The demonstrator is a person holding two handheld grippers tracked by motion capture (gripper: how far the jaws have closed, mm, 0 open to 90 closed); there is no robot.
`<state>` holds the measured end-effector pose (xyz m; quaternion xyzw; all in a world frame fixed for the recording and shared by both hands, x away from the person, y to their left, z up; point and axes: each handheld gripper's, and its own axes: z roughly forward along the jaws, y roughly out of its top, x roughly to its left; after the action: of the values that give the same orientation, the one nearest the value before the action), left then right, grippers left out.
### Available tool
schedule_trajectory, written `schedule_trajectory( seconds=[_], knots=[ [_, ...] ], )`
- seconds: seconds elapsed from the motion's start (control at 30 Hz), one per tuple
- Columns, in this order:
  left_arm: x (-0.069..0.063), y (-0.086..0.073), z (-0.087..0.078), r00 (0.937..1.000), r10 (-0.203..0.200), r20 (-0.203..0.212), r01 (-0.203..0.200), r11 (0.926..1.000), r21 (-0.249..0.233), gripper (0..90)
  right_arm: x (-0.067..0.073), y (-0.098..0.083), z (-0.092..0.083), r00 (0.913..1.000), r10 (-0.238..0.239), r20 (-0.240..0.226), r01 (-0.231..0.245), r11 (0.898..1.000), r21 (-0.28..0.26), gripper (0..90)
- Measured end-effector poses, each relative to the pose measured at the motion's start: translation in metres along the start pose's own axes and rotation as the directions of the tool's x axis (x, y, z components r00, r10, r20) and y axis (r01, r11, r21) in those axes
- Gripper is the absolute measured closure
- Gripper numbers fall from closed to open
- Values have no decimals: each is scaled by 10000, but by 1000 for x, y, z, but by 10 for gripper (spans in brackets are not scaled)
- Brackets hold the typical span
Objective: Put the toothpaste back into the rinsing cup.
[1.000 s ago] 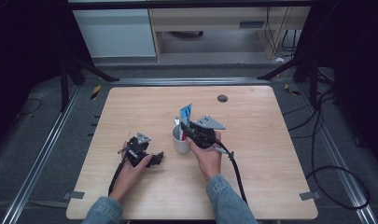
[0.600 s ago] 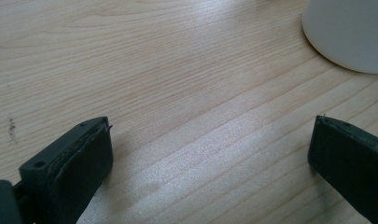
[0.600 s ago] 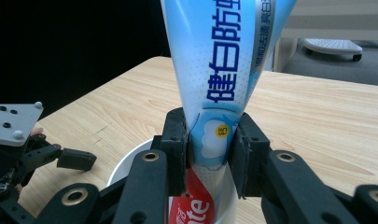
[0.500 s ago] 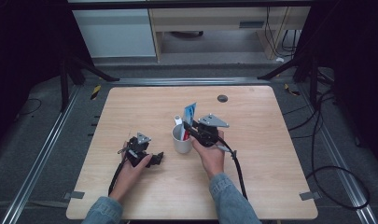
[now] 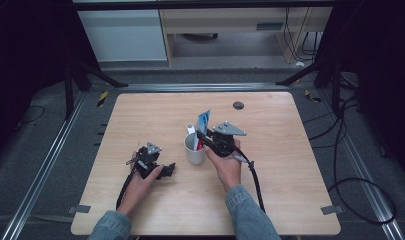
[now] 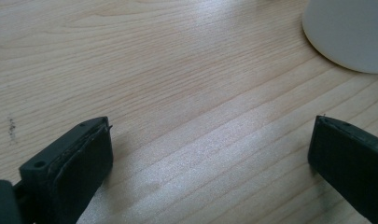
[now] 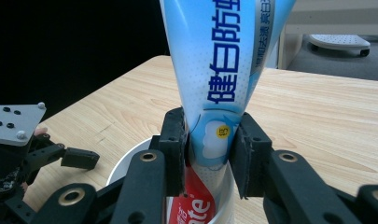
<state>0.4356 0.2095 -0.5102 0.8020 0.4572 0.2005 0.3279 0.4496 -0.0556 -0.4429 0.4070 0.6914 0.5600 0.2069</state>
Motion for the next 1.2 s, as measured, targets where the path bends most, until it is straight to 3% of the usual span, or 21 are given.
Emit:
schedule_trajectory(
  seconds=[1.2],
  knots=[
    [0,0,0,10000,2,0,-2,10000,2,0,-2,0,0,9998,192,-33,-192,9997,135,598]
  ],
)
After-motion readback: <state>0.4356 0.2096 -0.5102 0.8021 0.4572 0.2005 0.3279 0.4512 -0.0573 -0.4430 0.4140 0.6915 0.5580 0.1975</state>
